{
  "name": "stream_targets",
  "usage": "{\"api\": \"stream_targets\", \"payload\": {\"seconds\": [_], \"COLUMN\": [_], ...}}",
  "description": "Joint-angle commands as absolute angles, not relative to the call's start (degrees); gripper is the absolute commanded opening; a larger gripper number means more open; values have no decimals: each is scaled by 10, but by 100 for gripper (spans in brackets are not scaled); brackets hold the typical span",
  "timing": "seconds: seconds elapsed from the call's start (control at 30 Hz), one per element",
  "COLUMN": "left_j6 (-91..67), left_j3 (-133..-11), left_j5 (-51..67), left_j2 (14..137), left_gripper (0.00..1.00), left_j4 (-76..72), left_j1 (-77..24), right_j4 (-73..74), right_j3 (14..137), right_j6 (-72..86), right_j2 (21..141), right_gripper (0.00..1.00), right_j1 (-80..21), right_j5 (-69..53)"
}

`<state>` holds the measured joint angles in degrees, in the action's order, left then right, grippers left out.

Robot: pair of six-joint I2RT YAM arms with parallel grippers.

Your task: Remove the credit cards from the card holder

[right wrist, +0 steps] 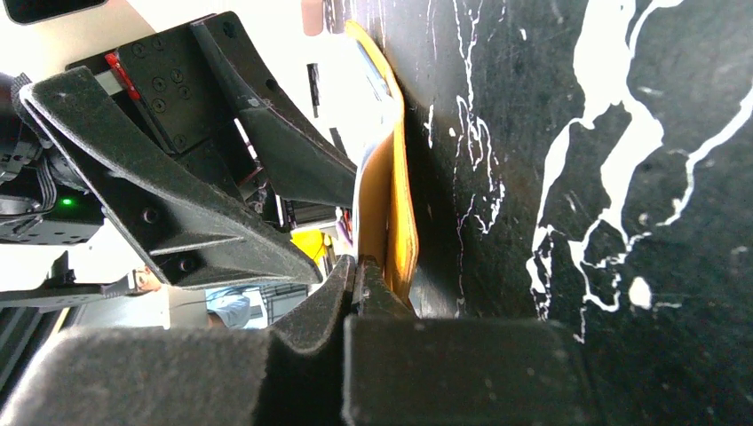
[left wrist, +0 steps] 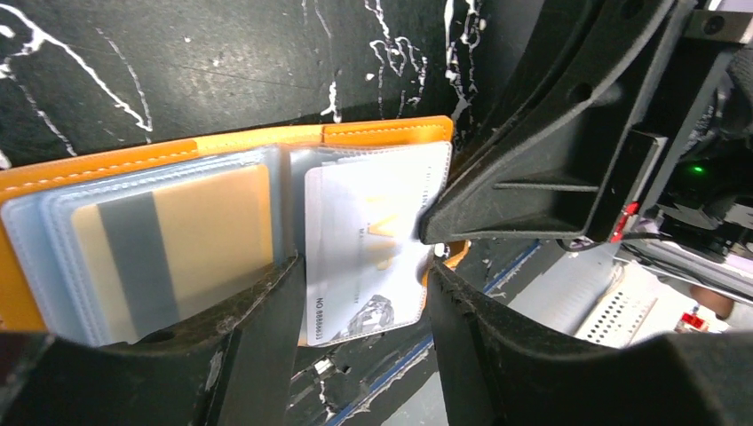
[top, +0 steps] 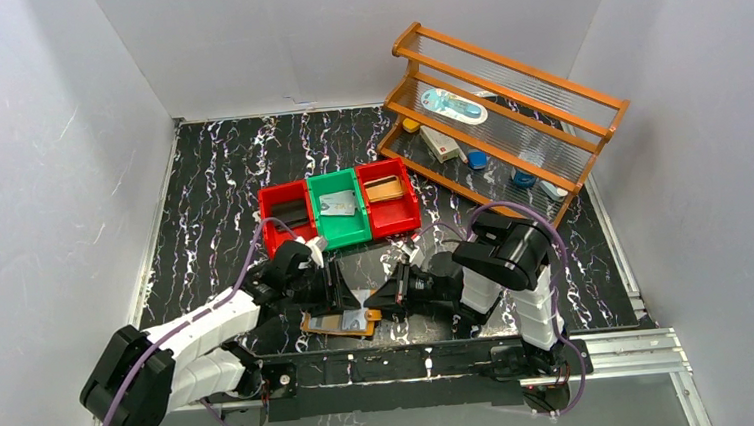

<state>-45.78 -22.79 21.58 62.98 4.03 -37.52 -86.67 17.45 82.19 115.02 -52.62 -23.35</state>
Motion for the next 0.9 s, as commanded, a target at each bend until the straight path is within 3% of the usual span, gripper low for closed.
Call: {"api": "stream_targets", "payload": {"seconds": [0.0,0.17,0.5,0.87], "left_j6": [-486,-511,-538,-546], "left_j3": [-207,-180,-152,-141], "left_j5": [279,314,331,339], "left_j2": [607,608,573,572], "left_gripper": [50,47,32,15], "left_j4": [-12,-60,-107,-130], "left_j1": [-363,-352,-333,-331], "right_j4": [-928,-931,-941,-895], "right_j3": [178,179,169,164], "right_j6": [830,835,848,838], "right_j2": [1156,1167,1184,1171], "right_gripper": [0,0,0,16], "right_j1": [-527,-527,-527,-527], "right_j5": [-239,-239,-234,-232]}}
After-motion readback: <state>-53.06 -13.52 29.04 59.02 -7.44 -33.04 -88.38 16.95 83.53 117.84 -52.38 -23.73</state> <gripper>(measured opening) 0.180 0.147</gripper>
